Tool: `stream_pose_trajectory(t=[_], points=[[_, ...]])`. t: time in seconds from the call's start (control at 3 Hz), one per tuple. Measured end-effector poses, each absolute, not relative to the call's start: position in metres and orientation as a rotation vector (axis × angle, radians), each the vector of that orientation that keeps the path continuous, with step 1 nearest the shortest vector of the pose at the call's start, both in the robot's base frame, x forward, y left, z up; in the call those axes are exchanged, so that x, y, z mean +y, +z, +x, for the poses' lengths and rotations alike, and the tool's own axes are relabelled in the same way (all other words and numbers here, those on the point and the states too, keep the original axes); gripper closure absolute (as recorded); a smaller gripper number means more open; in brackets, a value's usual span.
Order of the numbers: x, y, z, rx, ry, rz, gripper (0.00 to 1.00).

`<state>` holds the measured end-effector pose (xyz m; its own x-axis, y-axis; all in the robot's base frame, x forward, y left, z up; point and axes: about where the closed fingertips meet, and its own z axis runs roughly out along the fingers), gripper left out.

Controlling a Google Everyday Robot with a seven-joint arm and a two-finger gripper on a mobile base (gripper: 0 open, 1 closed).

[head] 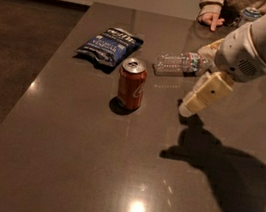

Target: Knock coke can over

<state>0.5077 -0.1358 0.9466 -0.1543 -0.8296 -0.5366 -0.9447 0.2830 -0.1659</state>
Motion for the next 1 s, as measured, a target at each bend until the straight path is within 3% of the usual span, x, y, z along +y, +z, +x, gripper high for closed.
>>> stream_pose_trajectory(t=[1.0], points=[[-0.022, 0.922, 0.532, 1.769, 0.587, -1.445, 0.00]])
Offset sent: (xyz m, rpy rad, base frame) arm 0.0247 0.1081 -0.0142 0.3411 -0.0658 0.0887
